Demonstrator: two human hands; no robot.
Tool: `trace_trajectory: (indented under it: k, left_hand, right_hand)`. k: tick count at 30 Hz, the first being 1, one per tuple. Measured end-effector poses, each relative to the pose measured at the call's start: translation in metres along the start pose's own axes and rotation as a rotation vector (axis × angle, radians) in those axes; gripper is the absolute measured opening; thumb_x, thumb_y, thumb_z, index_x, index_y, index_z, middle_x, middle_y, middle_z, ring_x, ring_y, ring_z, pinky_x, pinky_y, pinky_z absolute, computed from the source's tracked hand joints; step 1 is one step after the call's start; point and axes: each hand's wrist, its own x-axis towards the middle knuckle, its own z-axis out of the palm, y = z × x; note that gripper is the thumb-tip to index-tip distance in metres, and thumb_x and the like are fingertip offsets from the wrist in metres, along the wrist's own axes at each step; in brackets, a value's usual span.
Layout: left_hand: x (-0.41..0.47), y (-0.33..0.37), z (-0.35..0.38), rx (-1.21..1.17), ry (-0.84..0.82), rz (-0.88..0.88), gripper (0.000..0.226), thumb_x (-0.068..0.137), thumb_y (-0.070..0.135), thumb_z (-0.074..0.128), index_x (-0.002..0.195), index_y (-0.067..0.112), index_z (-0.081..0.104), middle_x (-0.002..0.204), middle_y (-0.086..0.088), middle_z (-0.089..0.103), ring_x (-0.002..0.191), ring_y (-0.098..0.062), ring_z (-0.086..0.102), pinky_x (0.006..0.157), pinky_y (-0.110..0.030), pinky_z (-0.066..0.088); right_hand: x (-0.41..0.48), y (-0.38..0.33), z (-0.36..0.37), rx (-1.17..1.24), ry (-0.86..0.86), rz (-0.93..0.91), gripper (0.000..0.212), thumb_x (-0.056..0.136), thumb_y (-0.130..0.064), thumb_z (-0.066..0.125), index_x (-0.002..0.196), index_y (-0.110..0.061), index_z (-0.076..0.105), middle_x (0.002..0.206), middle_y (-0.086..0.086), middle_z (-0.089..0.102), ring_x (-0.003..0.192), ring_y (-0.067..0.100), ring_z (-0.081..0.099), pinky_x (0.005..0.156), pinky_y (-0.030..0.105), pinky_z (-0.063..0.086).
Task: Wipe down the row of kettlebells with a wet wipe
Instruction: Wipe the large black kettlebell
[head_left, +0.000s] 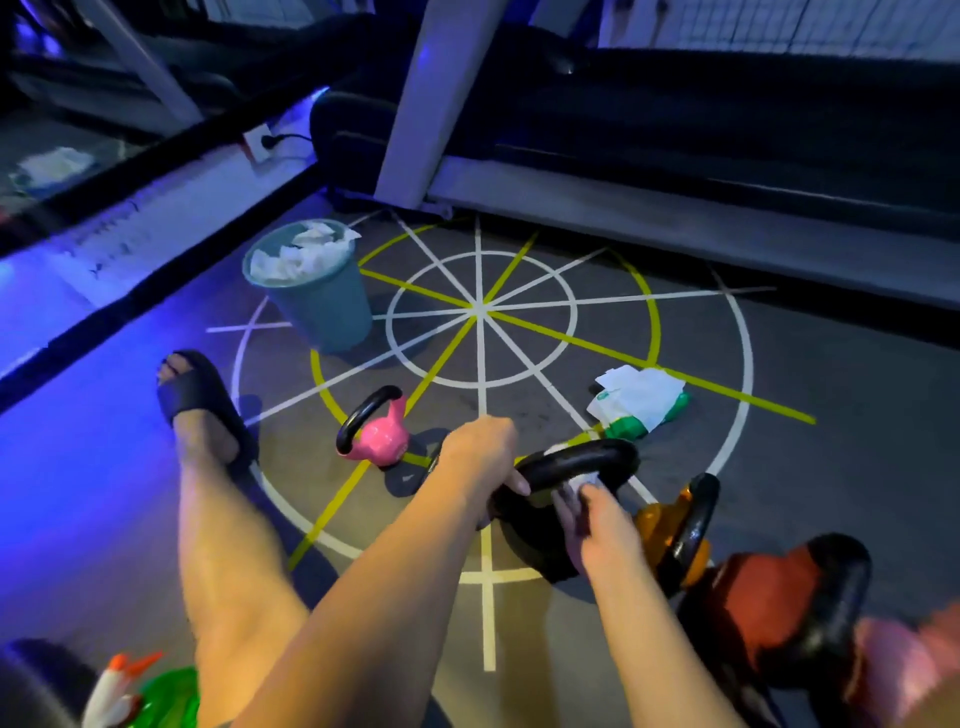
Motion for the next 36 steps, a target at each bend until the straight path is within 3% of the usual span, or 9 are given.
trace_trajectory:
  k: [4,8,13,19,21,24,29,32,36]
  left_hand:
    - [0.000,0.000,0.001,0.018,-0.017,0.002,0.049,0.074,0.042,0.088,0.085,0.009,0.055,0.094,-0.012,0.064,0.097,-0.036,0.065,0.084,-0.043,0.053]
    - [-0.003,0.002,0.004,0.044,0.005,0.015,0.051,0.074,0.042,0.089,0.069,0.011,0.049,0.071,-0.004,0.051,0.090,-0.035,0.066,0.078,-0.040,0.052]
    - [-0.005,0.003,0.001,0.071,-0.001,0.003,0.046,0.073,0.042,0.089,0.070,0.011,0.055,0.074,-0.004,0.059,0.090,-0.033,0.069,0.081,-0.041,0.056]
    - [-0.003,-0.013,0.019,0.032,0.165,0.113,0.040,0.076,0.046,0.085,0.107,0.024,0.074,0.102,0.000,0.072,0.104,-0.026,0.067,0.078,-0.038,0.054]
    - [-0.003,-0.023,0.030,-0.104,0.195,0.152,0.054,0.077,0.043,0.085,0.127,0.035,0.068,0.114,0.006,0.074,0.113,-0.019,0.066,0.091,-0.039,0.054]
    - [0.000,-0.028,0.033,-0.151,0.162,0.205,0.041,0.080,0.038,0.082,0.120,0.040,0.073,0.100,0.008,0.076,0.100,-0.014,0.068,0.089,-0.038,0.054]
    - [0.003,-0.024,0.021,-0.092,0.115,0.232,0.037,0.078,0.034,0.085,0.114,0.032,0.077,0.085,0.012,0.067,0.090,-0.009,0.063,0.081,-0.030,0.050]
    - [0.006,-0.026,0.021,-0.112,0.130,0.260,0.035,0.077,0.035,0.085,0.112,0.035,0.078,0.076,0.014,0.064,0.082,-0.008,0.059,0.074,-0.029,0.046]
    - [0.007,-0.027,0.022,-0.117,0.129,0.262,0.035,0.077,0.037,0.085,0.111,0.035,0.078,0.078,0.013,0.067,0.082,-0.009,0.060,0.074,-0.031,0.047]
  right_hand:
    - [0.013,-0.025,-0.009,-0.352,0.069,-0.177,0.051,0.096,-0.051,0.041,0.102,-0.004,0.062,0.095,0.011,0.061,0.089,0.025,0.057,0.105,0.041,0.042]
    - [0.007,-0.019,-0.010,-0.093,-0.022,-0.057,0.022,0.106,-0.013,0.042,0.119,0.000,0.055,0.114,0.020,0.061,0.111,0.032,0.058,0.111,0.049,0.039]
    - [0.005,0.015,-0.009,-0.227,-0.083,-0.042,0.022,0.099,-0.001,0.049,0.095,-0.015,0.064,0.073,0.006,0.066,0.066,0.015,0.065,0.062,0.023,0.056]
    - [0.014,-0.018,-0.019,-0.239,0.031,-0.159,0.020,0.106,-0.017,0.042,0.114,-0.011,0.059,0.100,0.010,0.061,0.106,0.025,0.060,0.107,0.036,0.043]
    - [0.021,-0.021,-0.017,-0.088,-0.082,-0.047,0.017,0.102,-0.040,0.048,0.096,-0.027,0.056,0.093,-0.002,0.058,0.103,0.020,0.056,0.096,0.021,0.047]
    - [0.005,0.015,-0.016,-0.237,-0.137,-0.032,0.020,0.099,-0.007,0.053,0.087,-0.020,0.063,0.079,0.002,0.065,0.078,0.014,0.062,0.062,0.015,0.052]
    - [-0.005,0.030,-0.023,-0.646,-0.154,-0.115,0.008,0.088,-0.016,0.066,0.091,-0.024,0.067,0.092,-0.004,0.069,0.092,0.015,0.064,0.084,0.032,0.051]
    - [0.005,0.013,-0.026,-0.383,-0.092,-0.128,0.021,0.091,-0.009,0.068,0.109,-0.018,0.074,0.111,0.009,0.073,0.107,0.024,0.068,0.100,0.044,0.051]
    - [-0.015,0.025,-0.026,-0.664,-0.186,-0.232,0.013,0.093,-0.010,0.064,0.088,-0.017,0.074,0.086,-0.002,0.073,0.089,0.012,0.066,0.082,0.030,0.051]
